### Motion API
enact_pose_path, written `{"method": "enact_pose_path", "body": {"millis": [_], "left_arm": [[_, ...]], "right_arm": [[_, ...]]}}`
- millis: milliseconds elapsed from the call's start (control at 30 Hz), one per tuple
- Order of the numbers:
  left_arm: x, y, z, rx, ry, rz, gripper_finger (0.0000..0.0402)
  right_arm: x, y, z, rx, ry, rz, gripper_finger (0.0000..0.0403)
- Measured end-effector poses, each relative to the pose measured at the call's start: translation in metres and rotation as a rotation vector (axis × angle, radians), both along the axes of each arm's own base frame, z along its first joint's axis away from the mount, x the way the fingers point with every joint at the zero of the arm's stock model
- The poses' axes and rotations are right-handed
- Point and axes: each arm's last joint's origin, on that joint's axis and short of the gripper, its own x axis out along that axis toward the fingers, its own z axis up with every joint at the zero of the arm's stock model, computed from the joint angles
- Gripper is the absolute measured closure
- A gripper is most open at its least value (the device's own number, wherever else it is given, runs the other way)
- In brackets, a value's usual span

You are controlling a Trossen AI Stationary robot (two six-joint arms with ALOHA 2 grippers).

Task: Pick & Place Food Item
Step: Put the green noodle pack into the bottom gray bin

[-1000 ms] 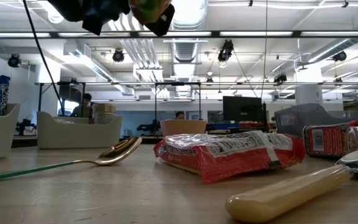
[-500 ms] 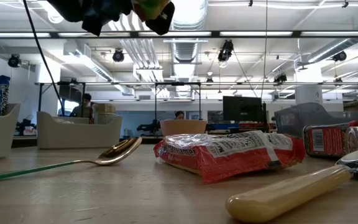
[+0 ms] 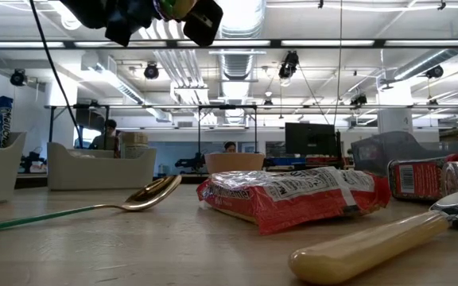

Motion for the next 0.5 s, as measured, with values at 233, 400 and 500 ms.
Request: {"method": "enact_pose_path", "body": {"millis": [233, 400, 500], "left_arm": [[0.000, 0.000, 0.000, 0.000, 0.002, -0.008, 0.0377], [0.000, 0.000, 0.000, 0.000, -0.001, -0.011, 0.0393], [0.000, 0.000, 0.000, -0.001, 0.003, -0.012, 0.0394]], "right_arm": [[0.000, 0.000, 0.002, 0.060, 0.073, -0.048, 0.0394], [0.001, -0.001, 0.009, 0.121, 0.131, -0.099, 0.0390], [0.001, -0.001, 0.010, 0.149, 0.160, -0.111, 0.0364]]}}
